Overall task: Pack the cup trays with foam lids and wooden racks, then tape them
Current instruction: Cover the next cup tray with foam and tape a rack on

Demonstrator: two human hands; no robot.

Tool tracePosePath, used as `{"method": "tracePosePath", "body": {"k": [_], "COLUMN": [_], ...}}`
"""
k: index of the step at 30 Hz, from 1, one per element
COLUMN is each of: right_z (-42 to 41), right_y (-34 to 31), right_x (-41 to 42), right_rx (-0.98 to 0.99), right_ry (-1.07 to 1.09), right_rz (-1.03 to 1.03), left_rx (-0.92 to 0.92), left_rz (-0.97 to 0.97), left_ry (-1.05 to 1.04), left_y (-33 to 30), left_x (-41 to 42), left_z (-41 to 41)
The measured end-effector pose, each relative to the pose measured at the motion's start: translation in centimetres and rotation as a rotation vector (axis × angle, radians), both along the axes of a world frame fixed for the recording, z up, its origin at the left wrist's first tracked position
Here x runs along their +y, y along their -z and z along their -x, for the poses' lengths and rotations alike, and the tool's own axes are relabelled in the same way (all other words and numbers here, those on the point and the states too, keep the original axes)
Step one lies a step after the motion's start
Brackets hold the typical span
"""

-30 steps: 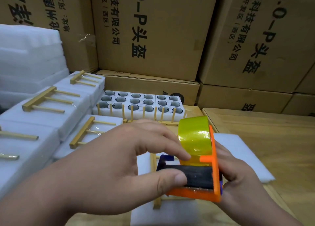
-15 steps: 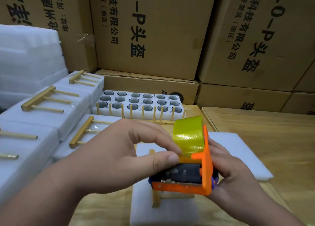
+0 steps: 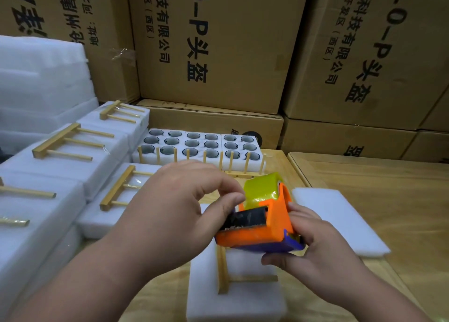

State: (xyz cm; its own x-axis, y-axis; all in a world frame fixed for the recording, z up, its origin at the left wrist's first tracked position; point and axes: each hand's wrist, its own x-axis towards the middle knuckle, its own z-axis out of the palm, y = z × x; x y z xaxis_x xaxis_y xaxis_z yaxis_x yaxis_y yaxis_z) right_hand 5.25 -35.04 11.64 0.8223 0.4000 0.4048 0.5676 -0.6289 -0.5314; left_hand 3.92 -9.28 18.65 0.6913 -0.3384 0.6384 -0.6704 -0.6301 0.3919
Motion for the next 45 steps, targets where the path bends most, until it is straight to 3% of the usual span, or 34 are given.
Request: {"method": "tracePosePath", "body": {"k": [4,17,27,31,34,38,41,45], "right_z": [-0.6,-2.1,-5.6,-6.3,-6.4,-6.0,-5.5,-5.5], "right_y": [-0.2,-1.6,-2.0,-1.7,-1.7,-4.8,-8.5,-11.7], "right_x": [-0.1,0.3,0.4,-1.3,-3.8,-6.2,-6.2,-5.0], "right_rx": [0.035,-0.096,-0.129,-0.113,0.005,0.188,0.214,0.179], "right_ry": [0.012,-0.044,-0.1,-0.027,0.037,0.012,-0.029,-0.042], "right_rz": [0.05,0.076,0.031,0.036,0.096,0.272,0.396,0.325], "left_rx": [-0.055,0.074,-0.337,-0.376,-0.26,0.114,0.394,0.738], "left_rz": [0.026,0.176,0.037,0.154,0.255,0.572,0.879,1.158], "left_ry": [-0.046,-0.097,-0.22,-0.231,-0.279,-0.322,-0.324,-0.302], "left_y": [0.1,-0.2,-0.1,-1.1,-1.8,0.6,3.7,7.2], "left_x": [-0.7,-0.3,-0.9,0.4,2.8,4.6,5.2,4.7], "left_z": [-0.2,-0.6,-0.3,0.5,0.6,-0.3,-1.2,-1.6]}}
